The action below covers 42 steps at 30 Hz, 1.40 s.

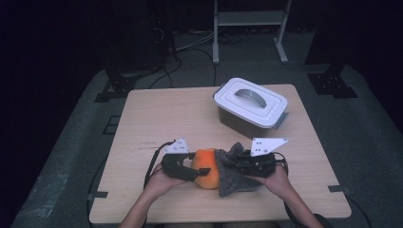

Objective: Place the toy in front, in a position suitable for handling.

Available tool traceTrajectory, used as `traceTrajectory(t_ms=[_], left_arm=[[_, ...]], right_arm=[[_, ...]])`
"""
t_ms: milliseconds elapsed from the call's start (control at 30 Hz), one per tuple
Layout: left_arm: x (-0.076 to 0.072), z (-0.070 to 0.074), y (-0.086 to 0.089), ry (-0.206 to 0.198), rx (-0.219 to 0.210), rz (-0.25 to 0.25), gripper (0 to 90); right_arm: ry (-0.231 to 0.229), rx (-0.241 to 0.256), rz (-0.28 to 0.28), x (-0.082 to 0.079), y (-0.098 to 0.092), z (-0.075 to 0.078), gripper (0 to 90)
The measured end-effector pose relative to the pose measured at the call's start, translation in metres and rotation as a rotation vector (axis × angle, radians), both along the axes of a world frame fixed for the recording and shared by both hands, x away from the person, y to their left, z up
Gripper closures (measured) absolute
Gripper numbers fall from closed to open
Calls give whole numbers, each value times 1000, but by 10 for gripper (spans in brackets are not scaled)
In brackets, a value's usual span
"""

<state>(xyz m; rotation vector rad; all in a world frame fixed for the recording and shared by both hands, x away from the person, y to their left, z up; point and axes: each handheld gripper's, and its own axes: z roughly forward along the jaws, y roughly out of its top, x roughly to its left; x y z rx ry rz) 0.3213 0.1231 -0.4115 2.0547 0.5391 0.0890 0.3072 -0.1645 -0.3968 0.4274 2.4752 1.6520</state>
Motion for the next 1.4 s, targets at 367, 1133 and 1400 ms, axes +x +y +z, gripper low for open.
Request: traceTrajectory(t_ms=[367, 1133, 1400], left_arm=[[3, -2, 7, 34, -26, 10, 329], [-23, 10, -8, -255, 95, -126, 435], [-21, 6, -6, -225, 105, -130, 388]], right_arm=[[69, -21, -44, 15, -20, -16, 775], [46, 22, 26, 5, -11, 4, 773], [103, -3, 9, 13, -17, -11, 771]])
